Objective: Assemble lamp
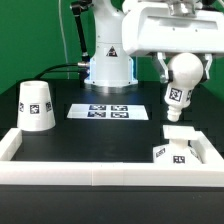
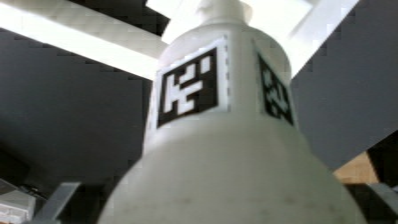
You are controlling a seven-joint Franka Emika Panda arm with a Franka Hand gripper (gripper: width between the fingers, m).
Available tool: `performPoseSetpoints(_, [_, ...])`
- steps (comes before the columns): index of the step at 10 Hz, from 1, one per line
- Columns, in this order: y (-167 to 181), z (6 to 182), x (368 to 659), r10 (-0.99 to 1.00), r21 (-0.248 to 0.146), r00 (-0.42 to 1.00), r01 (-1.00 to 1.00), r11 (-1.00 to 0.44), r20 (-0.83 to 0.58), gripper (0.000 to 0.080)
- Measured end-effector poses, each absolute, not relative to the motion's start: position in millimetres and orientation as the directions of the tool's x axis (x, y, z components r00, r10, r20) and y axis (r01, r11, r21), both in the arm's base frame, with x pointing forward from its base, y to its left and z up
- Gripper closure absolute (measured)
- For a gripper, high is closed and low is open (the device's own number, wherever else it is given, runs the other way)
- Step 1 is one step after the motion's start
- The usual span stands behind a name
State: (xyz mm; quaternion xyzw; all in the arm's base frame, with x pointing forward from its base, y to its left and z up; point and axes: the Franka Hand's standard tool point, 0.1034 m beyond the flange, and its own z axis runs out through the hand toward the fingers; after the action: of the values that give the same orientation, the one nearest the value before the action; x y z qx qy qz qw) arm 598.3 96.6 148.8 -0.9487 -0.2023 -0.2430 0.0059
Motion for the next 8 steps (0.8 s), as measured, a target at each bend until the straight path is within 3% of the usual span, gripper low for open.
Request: performPoseSetpoints(8, [103,144.4,603,0.374,0.094,0.782,0.38,-0.92,0.499,0.0223])
